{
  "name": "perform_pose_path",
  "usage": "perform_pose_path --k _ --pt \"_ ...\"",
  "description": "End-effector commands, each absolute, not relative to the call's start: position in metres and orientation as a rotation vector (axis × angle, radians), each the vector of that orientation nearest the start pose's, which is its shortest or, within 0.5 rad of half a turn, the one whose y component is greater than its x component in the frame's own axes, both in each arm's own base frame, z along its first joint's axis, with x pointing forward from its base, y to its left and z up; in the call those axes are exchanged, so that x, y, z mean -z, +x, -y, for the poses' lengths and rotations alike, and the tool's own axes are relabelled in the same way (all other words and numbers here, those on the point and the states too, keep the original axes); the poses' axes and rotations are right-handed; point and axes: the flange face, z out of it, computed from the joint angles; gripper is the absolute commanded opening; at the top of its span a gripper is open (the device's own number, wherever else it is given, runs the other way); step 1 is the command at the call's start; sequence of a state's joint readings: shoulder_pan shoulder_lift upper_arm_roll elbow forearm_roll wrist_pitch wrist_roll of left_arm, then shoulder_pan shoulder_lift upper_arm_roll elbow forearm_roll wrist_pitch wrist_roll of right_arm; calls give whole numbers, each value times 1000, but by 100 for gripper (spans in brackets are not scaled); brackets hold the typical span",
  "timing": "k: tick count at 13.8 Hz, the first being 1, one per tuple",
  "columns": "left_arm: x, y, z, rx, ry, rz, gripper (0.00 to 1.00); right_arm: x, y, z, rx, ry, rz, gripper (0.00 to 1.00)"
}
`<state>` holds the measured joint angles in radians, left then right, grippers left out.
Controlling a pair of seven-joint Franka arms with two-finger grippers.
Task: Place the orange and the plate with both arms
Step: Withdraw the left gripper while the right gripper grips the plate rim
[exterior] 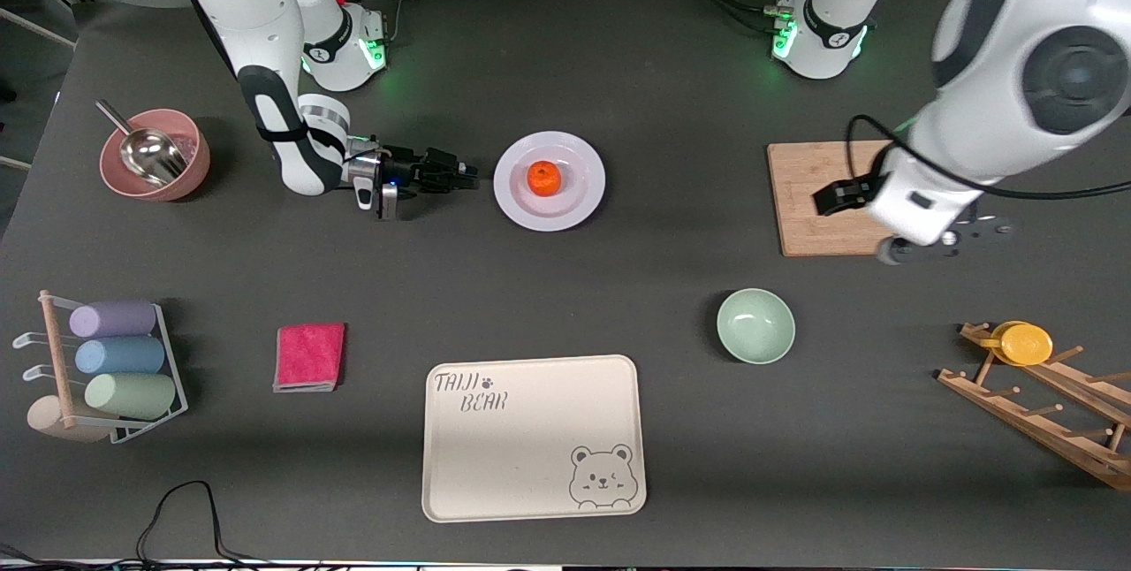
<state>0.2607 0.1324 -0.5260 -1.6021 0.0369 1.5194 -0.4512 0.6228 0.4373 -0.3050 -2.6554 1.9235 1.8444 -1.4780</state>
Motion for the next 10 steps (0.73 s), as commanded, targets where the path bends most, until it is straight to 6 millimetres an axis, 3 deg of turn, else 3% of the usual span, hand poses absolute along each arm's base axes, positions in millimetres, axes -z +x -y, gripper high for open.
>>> perform_pose_path --k 1,5,8,10 --pt "-560 538 78 -298 -3130 202 100 -85 316 -181 85 -1929 -11 52" --pt "-577 513 25 -256 -3164 138 100 -83 315 -207 94 -1907 -26 52" --pt "-578 511 27 -254 -3165 118 100 -82 314 -209 91 -1911 -25 52" --pt "-575 512 27 -249 -3166 112 100 -82 313 -211 89 -1909 -27 43"
